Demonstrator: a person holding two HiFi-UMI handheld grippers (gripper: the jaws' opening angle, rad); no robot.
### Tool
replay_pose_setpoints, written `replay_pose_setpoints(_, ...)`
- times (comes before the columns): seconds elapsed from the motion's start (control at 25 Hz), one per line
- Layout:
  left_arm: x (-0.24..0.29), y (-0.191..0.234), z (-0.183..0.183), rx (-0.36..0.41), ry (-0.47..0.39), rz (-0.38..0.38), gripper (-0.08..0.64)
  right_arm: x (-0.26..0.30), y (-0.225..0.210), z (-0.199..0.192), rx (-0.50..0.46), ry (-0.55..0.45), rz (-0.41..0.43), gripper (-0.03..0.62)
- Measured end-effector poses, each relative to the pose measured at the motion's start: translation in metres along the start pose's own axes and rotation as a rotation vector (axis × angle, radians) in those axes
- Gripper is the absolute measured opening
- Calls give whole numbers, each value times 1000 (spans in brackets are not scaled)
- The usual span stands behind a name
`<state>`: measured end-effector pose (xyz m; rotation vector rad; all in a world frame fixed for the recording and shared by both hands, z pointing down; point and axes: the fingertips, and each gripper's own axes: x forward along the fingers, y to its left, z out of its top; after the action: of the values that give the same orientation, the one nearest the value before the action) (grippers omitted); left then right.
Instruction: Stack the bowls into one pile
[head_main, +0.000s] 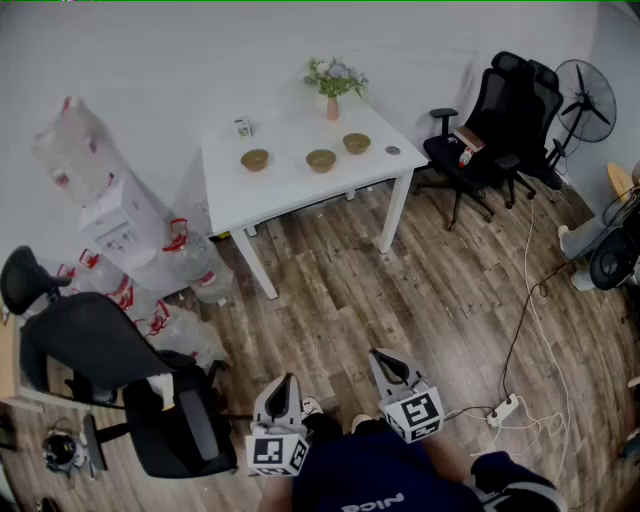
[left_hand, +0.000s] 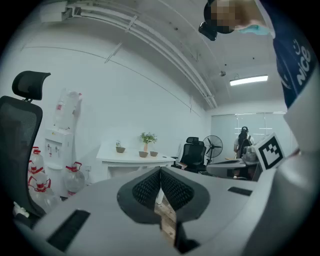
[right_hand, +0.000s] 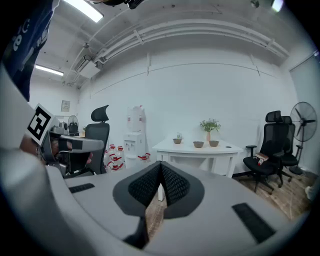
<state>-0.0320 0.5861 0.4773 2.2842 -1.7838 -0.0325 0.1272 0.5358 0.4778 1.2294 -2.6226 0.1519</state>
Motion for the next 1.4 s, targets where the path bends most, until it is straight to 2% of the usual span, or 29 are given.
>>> replay_pose_setpoints(0.36,3,17,-7,-13,23,-24,18,12,15,-7,-5,47,-6,21)
replay_pose_setpoints(0.52,9,33,-6,-29,26,-36,18,26,11,-1,22,28,-49,21)
replay_pose_setpoints(0.88,42,69,3,-30,46,-162,18,58,12,8,52,19,-156,23)
replay_pose_setpoints(1.04,50,72,2,-25,59,-208,18,66,28,2,74,34,-155,23)
replay_pose_setpoints(1.28,56,74,-16,-30,140,-199,18,78,35,-12,97,78,-149,23)
replay_pose_setpoints(1.4,59,78,-21,-39,154,-194,18,87,32,-14,106,85,-141,23)
